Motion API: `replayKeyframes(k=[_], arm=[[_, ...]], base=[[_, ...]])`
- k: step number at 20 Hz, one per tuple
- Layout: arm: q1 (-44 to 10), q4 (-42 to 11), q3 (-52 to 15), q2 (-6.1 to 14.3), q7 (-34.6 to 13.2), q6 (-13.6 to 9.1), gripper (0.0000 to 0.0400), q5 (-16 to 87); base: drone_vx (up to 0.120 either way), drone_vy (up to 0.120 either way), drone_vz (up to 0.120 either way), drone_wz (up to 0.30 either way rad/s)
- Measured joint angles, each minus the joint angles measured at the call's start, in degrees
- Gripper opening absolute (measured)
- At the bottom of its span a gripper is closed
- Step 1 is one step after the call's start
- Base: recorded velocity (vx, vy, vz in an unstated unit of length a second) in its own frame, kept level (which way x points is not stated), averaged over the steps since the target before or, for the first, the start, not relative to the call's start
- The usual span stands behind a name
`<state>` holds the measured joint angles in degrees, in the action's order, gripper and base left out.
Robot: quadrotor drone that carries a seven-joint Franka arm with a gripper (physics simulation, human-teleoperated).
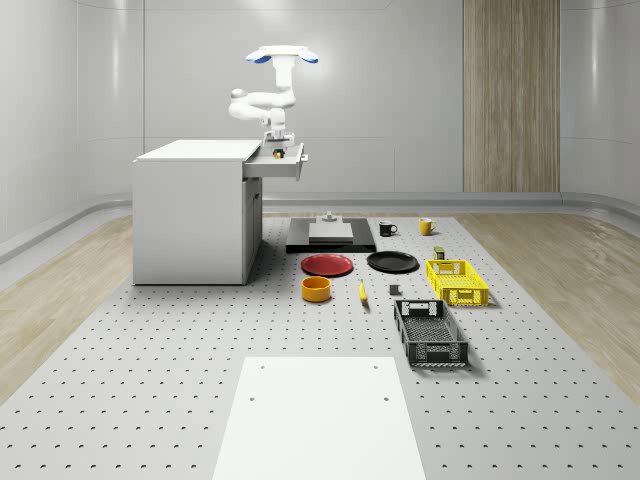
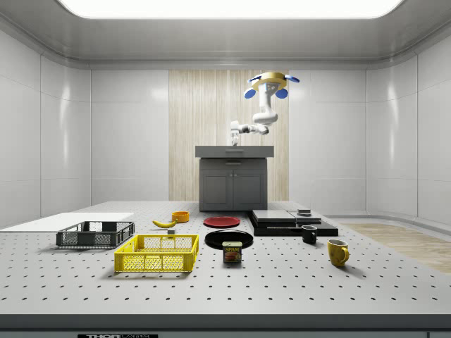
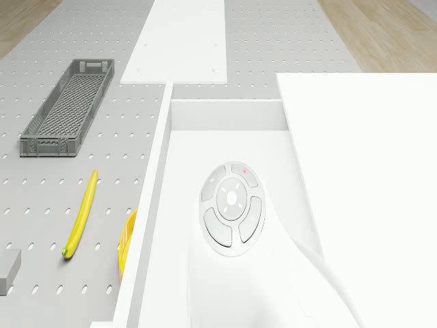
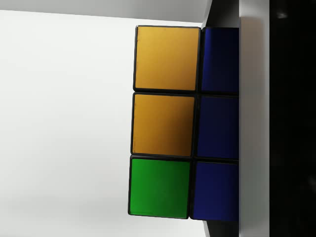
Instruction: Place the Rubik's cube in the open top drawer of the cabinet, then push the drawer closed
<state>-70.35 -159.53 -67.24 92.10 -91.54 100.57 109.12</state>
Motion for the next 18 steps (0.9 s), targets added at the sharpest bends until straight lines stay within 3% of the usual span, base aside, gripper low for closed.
replayKeyframes(k=[5, 8, 13, 18], arm=[[-0.8, 1.4, 3.3, -0.9, 0.0, 0.8, 0.0292, 3.2], [-1.1, 1.8, 4.4, -1.5, -1.8, 0.5, 0.0353, 4.9], [-0.3, 0.8, 2.8, -2.0, -3.6, -1.2, 0.0387, 4.3], [0.6, -0.4, 0.2, -2.3, -4.2, -2.9, 0.0396, 2.4]], base=[[0.0, 0.0, 0.0, 0.0], [0.0, 0.0, 0.0, 0.0], [0.0, 0.0, 0.0, 0.0], [-0.064, 0.056, 0.12, 0.0]])
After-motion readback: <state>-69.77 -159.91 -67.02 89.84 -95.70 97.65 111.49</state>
